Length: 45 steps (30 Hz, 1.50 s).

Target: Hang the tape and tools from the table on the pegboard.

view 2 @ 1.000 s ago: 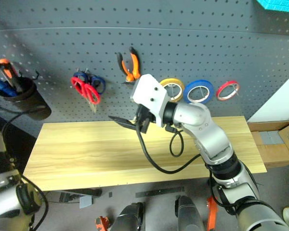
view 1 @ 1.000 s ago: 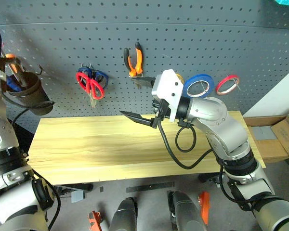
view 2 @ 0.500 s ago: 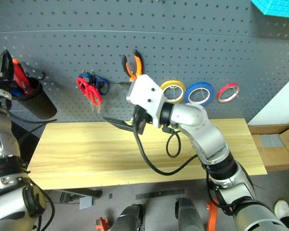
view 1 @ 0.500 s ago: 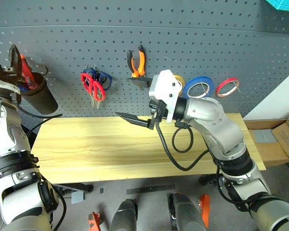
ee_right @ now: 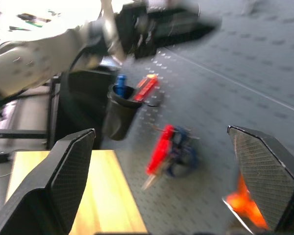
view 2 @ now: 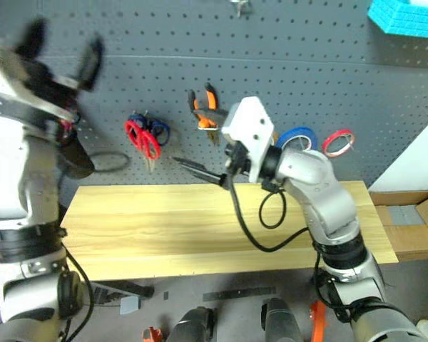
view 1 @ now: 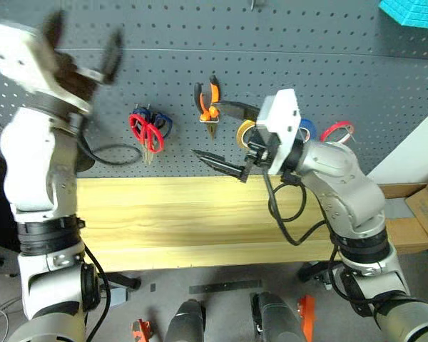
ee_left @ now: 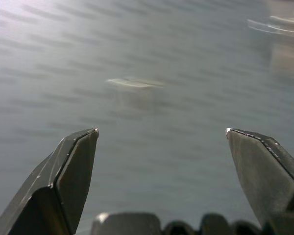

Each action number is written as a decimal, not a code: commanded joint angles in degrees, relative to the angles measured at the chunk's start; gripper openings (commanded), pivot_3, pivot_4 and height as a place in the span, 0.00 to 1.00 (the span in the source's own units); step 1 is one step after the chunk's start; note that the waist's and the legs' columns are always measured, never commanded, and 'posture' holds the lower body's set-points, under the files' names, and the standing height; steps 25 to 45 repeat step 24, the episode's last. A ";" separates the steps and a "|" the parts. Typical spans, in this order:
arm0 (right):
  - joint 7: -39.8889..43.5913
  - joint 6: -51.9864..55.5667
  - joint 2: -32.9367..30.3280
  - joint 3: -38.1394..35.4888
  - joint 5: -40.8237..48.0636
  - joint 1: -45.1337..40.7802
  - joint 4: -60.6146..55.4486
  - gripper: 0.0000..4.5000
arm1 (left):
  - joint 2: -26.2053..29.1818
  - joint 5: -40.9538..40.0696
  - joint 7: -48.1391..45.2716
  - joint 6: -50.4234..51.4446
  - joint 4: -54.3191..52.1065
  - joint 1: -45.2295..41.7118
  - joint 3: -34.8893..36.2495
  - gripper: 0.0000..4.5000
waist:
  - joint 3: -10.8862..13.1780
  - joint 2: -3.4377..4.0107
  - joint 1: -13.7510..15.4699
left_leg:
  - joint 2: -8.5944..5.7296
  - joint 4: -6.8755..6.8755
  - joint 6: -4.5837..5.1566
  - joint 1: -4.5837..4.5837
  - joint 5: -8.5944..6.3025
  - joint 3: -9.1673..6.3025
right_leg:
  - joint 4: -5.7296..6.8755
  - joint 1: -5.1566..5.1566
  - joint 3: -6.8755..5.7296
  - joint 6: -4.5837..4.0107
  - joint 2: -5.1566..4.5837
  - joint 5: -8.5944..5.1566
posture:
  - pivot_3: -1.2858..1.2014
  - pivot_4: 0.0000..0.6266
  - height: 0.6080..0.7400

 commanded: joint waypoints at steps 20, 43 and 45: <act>-19.84 -24.68 1.98 -3.41 -17.87 32.18 17.39 1.00 | -15.10 11.50 11.41 4.54 4.61 29.05 -4.47 1.00 | -5.10 0.88 -1.04 | 0.17 -0.05 0.38 2.45 -0.25 0.29 | -0.50 2.57 0.18 0.35 0.16 -0.17 | 0.49 0.02 1.00; -20.35 -29.88 3.28 -3.55 -18.15 34.40 24.69 1.00 | -15.68 14.57 13.55 -0.06 9.71 31.68 -2.89 1.00 | -5.38 0.94 -1.01 | 0.18 -0.07 0.41 2.66 -0.28 0.38 | -0.59 2.77 0.26 0.40 0.16 -0.20 | 0.50 0.00 1.00; -20.35 -29.88 3.28 -3.55 -18.15 34.40 24.69 1.00 | -15.68 14.57 13.55 -0.06 9.71 31.68 -2.89 1.00 | -5.38 0.94 -1.01 | 0.18 -0.07 0.41 2.66 -0.28 0.38 | -0.59 2.77 0.26 0.40 0.16 -0.20 | 0.50 0.00 1.00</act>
